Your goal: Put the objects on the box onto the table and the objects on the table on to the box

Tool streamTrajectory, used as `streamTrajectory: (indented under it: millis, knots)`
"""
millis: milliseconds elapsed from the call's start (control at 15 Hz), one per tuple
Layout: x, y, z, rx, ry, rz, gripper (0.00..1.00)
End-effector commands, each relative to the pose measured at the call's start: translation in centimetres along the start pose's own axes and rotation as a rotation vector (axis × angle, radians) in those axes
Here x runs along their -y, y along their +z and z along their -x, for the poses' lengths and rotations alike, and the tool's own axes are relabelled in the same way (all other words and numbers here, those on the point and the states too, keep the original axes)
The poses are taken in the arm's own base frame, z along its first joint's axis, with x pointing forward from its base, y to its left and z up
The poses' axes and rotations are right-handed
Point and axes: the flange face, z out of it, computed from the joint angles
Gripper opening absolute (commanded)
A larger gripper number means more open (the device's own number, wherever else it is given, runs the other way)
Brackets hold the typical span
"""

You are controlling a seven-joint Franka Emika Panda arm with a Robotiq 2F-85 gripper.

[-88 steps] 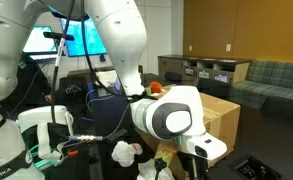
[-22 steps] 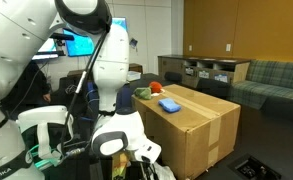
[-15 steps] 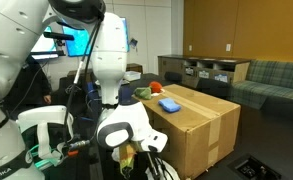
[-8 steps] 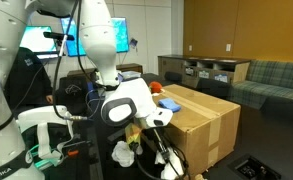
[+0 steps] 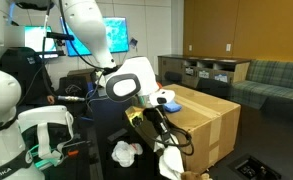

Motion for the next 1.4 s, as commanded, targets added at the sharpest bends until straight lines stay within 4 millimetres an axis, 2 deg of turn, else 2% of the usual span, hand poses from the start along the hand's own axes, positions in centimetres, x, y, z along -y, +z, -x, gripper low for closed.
streamTrajectory:
  millis: [0, 267, 533, 933, 1333]
  knots:
    - [-0.2, -3.1, -1.3, 0.051, -0.057, -0.012, 0.03]
    - [-0.6, -5.9, -3.0, 0.135, -0.109, 0.003, 0.03]
    - [-1.0, -9.7, -5.5, 0.182, -0.148, 0.010, 0.03]
    - [-0.5, -16.2, -10.2, 0.180, -0.153, 0.037, 0.03]
    - [0.1, -21.9, -13.6, 0.128, -0.118, 0.058, 0.03]
